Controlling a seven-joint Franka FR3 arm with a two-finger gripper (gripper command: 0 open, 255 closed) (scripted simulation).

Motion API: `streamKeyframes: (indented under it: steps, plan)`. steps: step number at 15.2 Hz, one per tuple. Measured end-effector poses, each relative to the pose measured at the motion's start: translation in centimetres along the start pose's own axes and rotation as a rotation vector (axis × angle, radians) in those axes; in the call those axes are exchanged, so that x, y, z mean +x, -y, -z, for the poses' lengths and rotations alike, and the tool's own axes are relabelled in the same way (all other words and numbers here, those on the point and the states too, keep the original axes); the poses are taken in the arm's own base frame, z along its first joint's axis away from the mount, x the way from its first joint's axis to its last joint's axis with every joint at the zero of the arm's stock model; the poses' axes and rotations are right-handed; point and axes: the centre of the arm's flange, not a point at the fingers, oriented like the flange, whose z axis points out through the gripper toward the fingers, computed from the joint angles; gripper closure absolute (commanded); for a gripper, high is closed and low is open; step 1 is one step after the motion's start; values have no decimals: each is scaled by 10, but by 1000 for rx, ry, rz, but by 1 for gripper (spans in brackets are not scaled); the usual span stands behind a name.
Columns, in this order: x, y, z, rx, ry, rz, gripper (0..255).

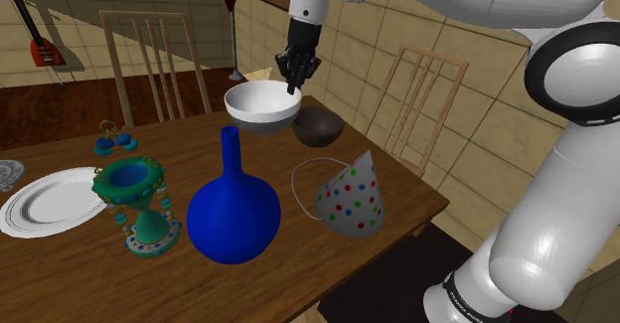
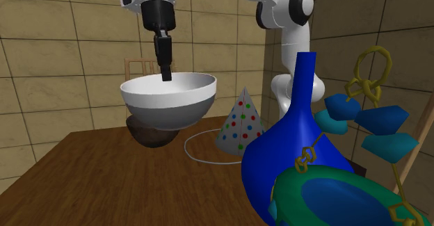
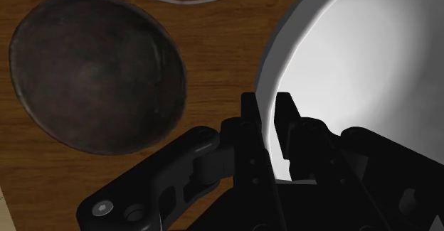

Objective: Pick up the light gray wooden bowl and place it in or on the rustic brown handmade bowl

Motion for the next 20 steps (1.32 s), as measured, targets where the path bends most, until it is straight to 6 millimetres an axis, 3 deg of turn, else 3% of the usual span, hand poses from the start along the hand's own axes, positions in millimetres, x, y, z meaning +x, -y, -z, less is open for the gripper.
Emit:
streamKeyframes:
  steps: [3, 17, 20]
  plan:
    - [6, -29, 11, 0, 0, -1, 255]
    - [32, -206, 67, 0, -1, -2, 255]
    - [34, -219, 60, 0, 0, -1, 255]
